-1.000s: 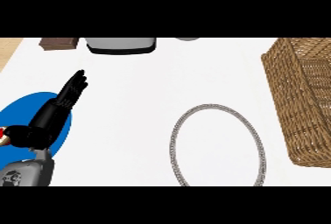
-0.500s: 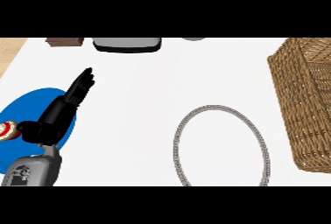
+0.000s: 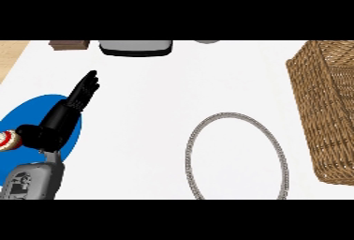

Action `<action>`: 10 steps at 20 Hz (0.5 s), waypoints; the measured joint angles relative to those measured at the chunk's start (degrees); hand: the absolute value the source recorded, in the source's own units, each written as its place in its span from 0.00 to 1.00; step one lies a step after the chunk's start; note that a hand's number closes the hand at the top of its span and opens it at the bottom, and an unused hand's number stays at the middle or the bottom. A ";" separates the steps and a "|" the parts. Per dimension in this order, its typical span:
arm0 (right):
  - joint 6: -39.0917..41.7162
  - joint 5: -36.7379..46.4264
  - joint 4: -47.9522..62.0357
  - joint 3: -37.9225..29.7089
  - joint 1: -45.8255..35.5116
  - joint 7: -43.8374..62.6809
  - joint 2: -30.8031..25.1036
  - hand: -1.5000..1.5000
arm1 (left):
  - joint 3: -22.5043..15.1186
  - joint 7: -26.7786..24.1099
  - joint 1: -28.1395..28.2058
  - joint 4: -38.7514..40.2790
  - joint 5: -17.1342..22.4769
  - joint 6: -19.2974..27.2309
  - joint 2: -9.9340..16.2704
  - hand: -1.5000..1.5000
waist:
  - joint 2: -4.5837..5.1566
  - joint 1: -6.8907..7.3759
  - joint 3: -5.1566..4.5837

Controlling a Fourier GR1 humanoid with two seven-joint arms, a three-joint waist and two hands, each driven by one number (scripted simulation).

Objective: Pick the eggplant from the placemat and place it in the basket

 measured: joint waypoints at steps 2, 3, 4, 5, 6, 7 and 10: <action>1.46 0.61 5.86 0.54 -2.41 -2.46 -0.73 1.00 | -0.36 -0.12 0.74 -0.67 -0.42 0.18 -0.29 0.50 | -0.04 -0.04 -0.01; 1.97 1.15 8.21 0.77 -3.28 -3.88 -0.65 1.00 | -0.50 0.30 0.77 -1.29 -0.50 0.24 -0.41 0.50 | -0.06 -0.12 0.01; 2.64 1.59 10.48 1.30 -4.34 -5.04 -0.68 1.00 | -0.19 0.38 0.36 -0.88 -0.38 0.13 -0.26 0.50 | -0.07 -0.19 0.02; 3.34 2.13 12.92 1.45 -4.90 -6.86 -0.60 1.00 | -0.25 0.09 0.62 -0.93 -0.44 0.11 -0.39 0.50 | -0.08 -0.24 0.01; 3.84 2.58 15.39 2.11 -6.10 -7.98 -0.59 1.00 | -0.30 1.08 0.61 -1.80 -0.21 -0.13 -0.31 0.50 | -0.09 -0.20 0.03; 3.99 3.40 16.52 2.65 -6.07 -9.54 0.24 1.00 | -0.22 1.75 0.35 -1.97 -0.08 -0.12 -0.36 0.50 | -0.11 -0.30 0.02; 3.76 6.13 23.42 3.66 -7.69 -15.37 1.75 1.00 | -0.45 0.84 1.37 -2.19 -0.77 0.22 -0.74 0.50 | -0.10 -0.27 0.04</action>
